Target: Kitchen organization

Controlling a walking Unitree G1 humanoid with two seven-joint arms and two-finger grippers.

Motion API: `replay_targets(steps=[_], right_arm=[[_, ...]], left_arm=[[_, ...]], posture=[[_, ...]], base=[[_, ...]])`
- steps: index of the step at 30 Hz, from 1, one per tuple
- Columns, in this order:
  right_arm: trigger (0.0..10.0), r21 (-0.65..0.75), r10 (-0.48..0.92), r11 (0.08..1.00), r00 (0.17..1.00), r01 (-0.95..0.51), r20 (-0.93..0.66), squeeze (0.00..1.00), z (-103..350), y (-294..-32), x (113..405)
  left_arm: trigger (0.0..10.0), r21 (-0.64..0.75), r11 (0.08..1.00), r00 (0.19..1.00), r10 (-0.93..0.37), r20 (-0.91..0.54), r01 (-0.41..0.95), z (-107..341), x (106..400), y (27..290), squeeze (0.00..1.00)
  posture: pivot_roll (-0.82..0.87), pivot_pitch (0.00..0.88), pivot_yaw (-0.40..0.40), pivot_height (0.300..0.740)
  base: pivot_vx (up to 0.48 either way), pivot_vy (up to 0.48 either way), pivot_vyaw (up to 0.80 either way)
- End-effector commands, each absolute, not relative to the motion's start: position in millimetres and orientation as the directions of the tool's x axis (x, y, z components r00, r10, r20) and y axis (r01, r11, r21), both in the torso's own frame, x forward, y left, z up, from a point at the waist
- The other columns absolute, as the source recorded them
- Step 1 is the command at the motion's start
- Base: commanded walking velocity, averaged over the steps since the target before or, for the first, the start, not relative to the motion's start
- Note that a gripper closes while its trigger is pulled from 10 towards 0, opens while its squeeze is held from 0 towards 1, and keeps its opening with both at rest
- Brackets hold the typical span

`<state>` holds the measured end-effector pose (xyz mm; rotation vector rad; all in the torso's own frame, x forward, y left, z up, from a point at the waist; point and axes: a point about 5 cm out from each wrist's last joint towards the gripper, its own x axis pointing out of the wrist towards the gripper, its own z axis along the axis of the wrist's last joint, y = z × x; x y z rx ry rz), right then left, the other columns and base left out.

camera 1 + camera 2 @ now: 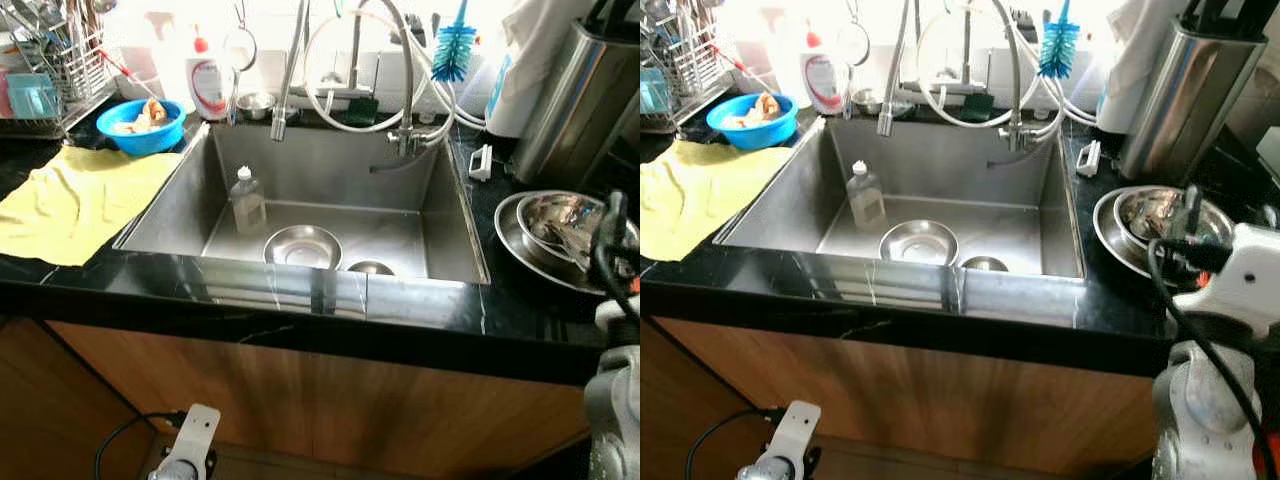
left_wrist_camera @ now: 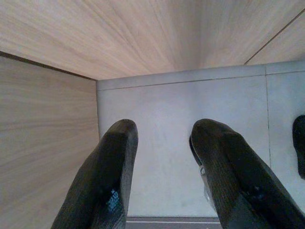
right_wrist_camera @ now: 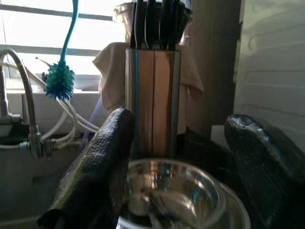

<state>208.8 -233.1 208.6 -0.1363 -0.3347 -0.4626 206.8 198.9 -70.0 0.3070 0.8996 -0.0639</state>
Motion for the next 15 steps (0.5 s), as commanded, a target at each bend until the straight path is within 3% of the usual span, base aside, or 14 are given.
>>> replay_targets(steps=[1,10,15], right_arm=[[10.0,-0.047,-0.436,0.874,0.824,0.483,0.362,0.00,208,-229,199],[10.0,-0.059,-0.514,0.830,0.802,0.554,0.304,0.00,187,-231,176],[10.0,0.005,-0.574,0.802,0.770,0.597,0.277,0.00,181,-235,173]], left_arm=[[10.0,0.251,0.947,0.604,0.081,-0.793,0.202,-72,203,203,0.00],[10.0,0.252,0.945,0.604,0.078,-0.793,0.208,-71,204,204,0.00],[10.0,0.255,0.944,0.604,0.080,-0.793,0.210,-71,204,204,0.00]], posture=[[-0.19,0.000,0.010,0.740],[-0.20,0.000,0.013,0.740],[-0.20,0.000,0.014,0.740]], base=[[0.000,0.000,0.00],[0.000,0.000,0.00],[0.000,0.000,0.00]])
